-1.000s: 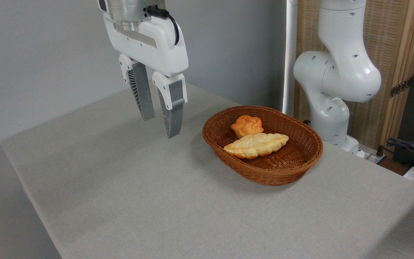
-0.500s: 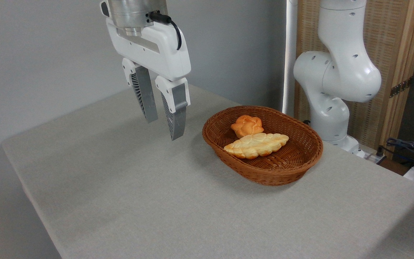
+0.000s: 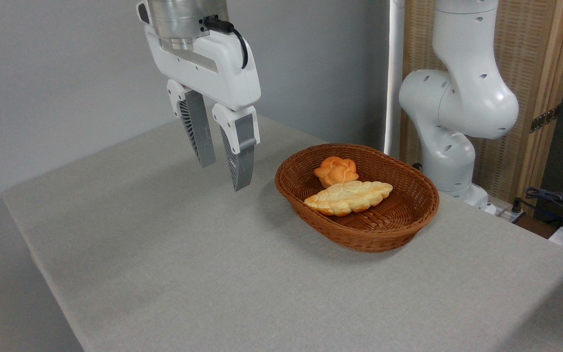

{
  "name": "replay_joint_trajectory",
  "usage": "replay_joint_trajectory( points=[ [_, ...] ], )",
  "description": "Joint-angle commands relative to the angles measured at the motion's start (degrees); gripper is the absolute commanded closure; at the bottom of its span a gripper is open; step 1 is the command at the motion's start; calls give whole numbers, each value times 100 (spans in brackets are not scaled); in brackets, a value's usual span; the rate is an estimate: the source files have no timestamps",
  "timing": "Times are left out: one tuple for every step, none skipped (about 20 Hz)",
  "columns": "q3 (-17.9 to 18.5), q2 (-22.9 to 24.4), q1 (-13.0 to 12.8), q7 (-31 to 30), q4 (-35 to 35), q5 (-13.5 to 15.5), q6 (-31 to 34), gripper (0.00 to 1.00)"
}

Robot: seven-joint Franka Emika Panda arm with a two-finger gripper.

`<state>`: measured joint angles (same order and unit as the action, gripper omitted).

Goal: Put bread into the basket

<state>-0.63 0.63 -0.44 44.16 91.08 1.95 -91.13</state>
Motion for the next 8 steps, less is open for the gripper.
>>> replay_joint_trajectory(
  points=[
    [-51,95,62,14,68,-55,42,0],
    [-42,95,62,14,59,-55,34,0],
    [-59,87,62,-12,68,-46,42,0],
    [-68,87,62,-13,68,-46,34,0],
    [-68,78,62,14,51,-46,34,0],
    [-60,78,62,23,42,-46,34,0],
    [-51,78,62,5,42,-46,34,0],
    [-25,78,71,40,24,-46,25,0]
  ],
)
